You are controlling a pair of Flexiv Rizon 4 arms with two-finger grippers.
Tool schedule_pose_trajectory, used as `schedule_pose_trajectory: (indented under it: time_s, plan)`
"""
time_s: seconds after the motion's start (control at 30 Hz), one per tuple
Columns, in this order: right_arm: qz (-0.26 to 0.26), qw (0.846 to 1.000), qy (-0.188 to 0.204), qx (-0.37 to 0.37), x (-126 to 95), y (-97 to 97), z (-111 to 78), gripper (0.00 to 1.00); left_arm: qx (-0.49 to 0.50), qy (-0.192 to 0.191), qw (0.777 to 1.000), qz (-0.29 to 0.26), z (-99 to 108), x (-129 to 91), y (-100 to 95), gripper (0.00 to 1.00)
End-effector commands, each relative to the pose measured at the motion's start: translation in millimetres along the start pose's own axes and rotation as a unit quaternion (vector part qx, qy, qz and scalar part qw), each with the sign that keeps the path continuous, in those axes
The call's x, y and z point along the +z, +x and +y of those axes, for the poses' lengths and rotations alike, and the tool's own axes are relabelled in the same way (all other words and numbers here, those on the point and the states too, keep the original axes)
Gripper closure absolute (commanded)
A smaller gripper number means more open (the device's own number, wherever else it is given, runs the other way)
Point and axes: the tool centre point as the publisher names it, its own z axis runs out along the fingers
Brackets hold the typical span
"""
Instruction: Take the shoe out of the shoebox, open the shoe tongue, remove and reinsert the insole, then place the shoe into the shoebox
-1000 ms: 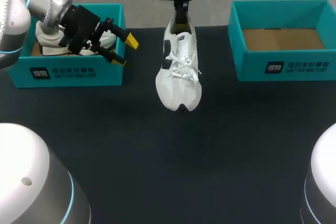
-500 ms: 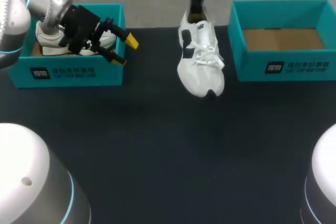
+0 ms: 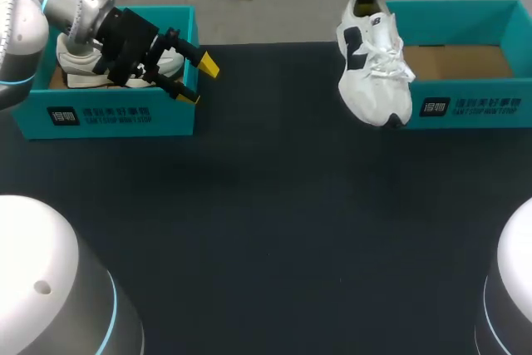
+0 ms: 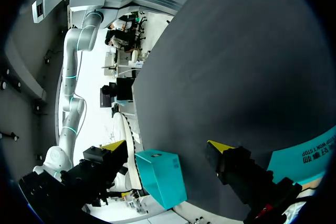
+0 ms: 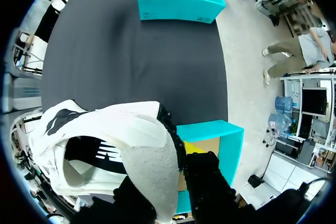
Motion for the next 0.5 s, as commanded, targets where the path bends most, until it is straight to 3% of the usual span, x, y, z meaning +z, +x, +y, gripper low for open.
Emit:
schedule_pose_trajectory:
  time_s: [0.03, 0.3, 0.5]
  plan:
    - [-0.003, 1.000, -0.013, -0.001, 3, -3.6, -34.2, 1.00, 0.000, 0.000, 1.000, 0.002, 0, 0, -0.2, 0.00]
    - [0.007, 1.000, 0.014, 0.014, 18, -6.7, -86.1, 1.00, 0.000, 0.000, 1.000, 0.002, 0, 0, -0.2, 0.00]
    - [-0.015, 1.000, -0.013, -0.015, 24, -2.4, -121.8, 1.00, 0.000, 0.000, 1.000, 0.002, 0, 0, -0.2, 0.00]
